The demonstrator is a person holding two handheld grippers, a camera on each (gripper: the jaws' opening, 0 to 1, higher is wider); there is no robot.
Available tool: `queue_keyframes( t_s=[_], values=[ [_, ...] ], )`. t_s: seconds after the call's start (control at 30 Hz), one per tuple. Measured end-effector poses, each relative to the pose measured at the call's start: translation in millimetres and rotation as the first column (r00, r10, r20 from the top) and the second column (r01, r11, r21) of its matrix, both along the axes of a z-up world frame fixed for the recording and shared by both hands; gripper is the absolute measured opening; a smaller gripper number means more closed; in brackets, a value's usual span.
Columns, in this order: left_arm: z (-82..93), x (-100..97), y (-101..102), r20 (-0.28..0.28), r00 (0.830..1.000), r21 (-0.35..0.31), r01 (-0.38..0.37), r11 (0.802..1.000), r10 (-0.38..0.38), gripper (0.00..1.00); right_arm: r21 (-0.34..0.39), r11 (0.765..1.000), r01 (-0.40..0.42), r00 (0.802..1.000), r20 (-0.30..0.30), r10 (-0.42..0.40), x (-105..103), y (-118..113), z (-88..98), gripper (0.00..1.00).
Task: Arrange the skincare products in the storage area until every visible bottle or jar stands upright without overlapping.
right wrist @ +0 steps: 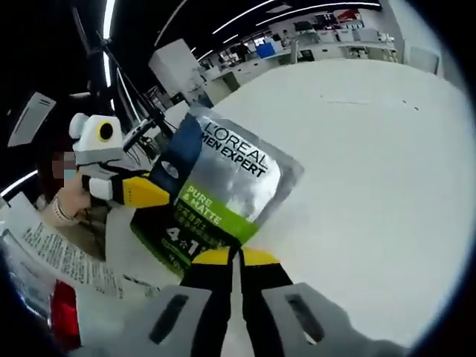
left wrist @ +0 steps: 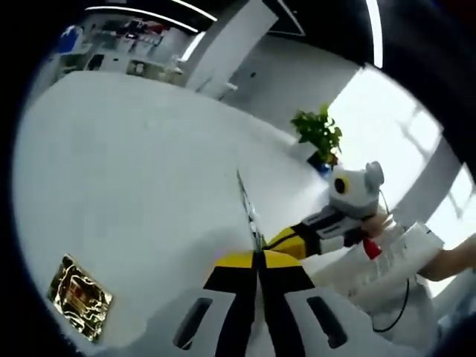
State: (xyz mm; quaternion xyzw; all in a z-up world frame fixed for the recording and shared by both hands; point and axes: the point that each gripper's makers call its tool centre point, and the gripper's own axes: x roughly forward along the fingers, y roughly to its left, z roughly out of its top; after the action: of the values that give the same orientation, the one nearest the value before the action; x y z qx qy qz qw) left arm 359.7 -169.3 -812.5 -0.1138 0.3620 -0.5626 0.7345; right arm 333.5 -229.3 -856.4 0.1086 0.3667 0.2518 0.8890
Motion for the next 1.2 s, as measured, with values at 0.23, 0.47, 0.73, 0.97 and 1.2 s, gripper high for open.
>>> queue_keyframes(
  t_s=[0.23,0.47,0.73,0.97,1.2],
  values=[
    [16.0,-0.2,9,0.058,0.998,0.004,-0.01,1.0,0.01,0.0,-0.04,0.999,0.01,0.996,0.087,-0.007,0,-4,30.4,0.01],
    [40.9,-2.7,21,0.109,0.994,-0.011,-0.02,1.0,0.021,0.0,-0.076,0.996,0.035,0.982,0.187,-0.021,-1,-18,69.0,0.03],
    [72.0,-9.9,38,0.167,0.985,-0.026,-0.036,0.999,0.04,0.0,-0.113,0.992,0.062,0.953,0.301,-0.025,-15,-32,123.8,0.08],
    [87.1,-24.1,52,0.201,0.979,-0.03,-0.04,0.999,0.045,0.0,-0.145,0.987,0.074,0.924,0.383,-0.013,-39,-31,162.8,0.15],
    [91.1,-38.9,68,0.222,0.974,-0.013,-0.045,0.999,0.046,0.0,-0.116,0.987,0.112,0.899,0.434,-0.051,-70,-31,185.4,0.16]
  ],
)
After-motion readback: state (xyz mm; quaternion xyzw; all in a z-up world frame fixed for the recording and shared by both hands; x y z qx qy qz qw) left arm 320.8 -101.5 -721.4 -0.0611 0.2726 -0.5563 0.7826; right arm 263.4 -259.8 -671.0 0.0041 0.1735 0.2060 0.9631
